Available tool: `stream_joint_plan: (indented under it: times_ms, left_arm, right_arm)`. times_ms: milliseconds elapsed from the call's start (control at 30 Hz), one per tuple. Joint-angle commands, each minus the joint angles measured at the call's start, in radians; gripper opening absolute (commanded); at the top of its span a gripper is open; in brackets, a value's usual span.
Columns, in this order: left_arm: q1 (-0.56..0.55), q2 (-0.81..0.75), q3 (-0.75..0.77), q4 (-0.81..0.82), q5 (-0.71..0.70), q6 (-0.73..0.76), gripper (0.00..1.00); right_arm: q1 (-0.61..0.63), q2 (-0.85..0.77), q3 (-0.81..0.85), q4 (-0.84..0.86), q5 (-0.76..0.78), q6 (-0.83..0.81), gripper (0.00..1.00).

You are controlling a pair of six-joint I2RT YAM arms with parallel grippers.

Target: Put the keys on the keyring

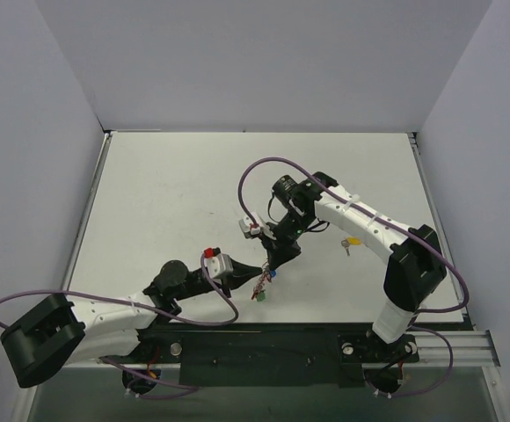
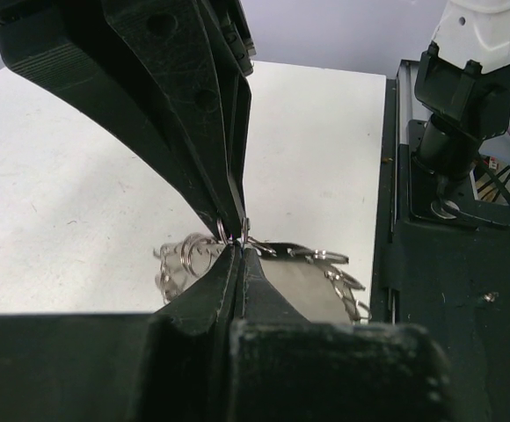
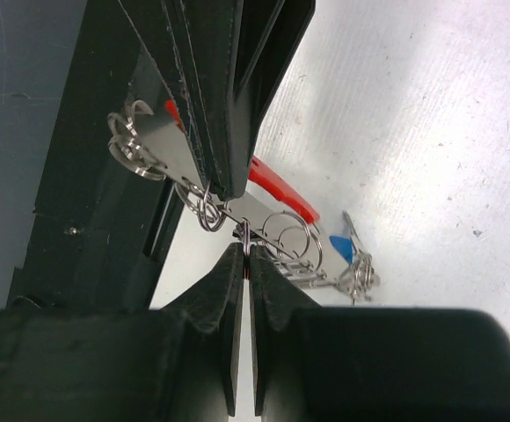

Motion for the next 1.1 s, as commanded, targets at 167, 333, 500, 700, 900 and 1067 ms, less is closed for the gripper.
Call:
stream_joint_plan:
  times_ms: [167, 333, 500, 700, 900, 1067]
  left_arm:
    - [0.004, -0.223, 0.025, -0.241, -0.048, 0.053, 0.27]
    - [0.007, -0.347, -0.013, -0.252, -0.171, 0.021, 0.41]
    - [0.007, -0.320, 0.007, -0.238, -0.203, -0.063, 0.45]
    - [0.009, -0.128, 0.087, -0.192, -0.247, -0.223, 0.58]
    - [0.010, -0.027, 0.079, -0.037, -0.208, -0.266, 0.56]
    - [0.010, 0.035, 0.087, 0.039, -0.120, -0.274, 0.41]
  right_arm:
    - [0.006, -0.016, 0.058, -0.101, 0.026, -0.003, 0.00]
    - [0.006, -0.036, 0.055, -0.105, 0.037, -0.006, 0.00]
    - [0.009, -0.048, 0.054, -0.107, 0.041, -0.013, 0.00]
    - [0.010, -0.059, 0.048, -0.110, 0.040, -0.020, 0.00]
    - [0.010, -0.056, 0.045, -0.115, 0.037, -0.031, 0.00]
    - [0.010, -0.045, 0.048, -0.121, 0.037, -0.034, 0.00]
